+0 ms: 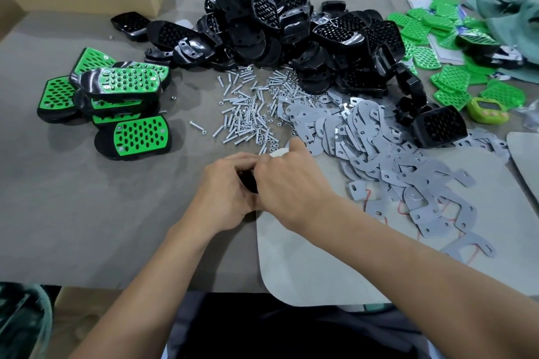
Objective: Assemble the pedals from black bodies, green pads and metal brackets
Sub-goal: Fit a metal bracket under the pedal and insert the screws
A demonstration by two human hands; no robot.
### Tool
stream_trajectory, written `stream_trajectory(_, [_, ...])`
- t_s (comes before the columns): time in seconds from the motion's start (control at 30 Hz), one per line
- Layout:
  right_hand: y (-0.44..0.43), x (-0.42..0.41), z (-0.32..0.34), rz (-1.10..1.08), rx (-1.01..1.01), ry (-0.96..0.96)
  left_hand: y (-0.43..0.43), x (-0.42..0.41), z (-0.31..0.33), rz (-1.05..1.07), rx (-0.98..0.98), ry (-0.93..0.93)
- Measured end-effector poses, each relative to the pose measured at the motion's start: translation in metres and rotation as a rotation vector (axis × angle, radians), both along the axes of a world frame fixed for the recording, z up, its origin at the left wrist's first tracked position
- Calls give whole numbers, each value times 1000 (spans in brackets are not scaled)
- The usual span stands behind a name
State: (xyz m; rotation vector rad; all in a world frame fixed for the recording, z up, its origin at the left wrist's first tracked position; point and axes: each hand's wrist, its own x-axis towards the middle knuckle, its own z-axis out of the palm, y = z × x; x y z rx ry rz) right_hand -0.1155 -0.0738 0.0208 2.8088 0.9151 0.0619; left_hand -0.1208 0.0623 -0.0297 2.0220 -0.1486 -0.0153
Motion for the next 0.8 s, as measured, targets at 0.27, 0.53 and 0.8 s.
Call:
stream_trajectory(0.27, [-9,4,8,-14,48,12,-1,0,2,-15,-15,-16])
stream_trajectory(0.53, [-5,6,3,-23,-13,51,0,1,0,-17,15,4])
stream_trajectory(0.8, [-10,6,11,-34,50,70,1,2,0,-20,-22,-4])
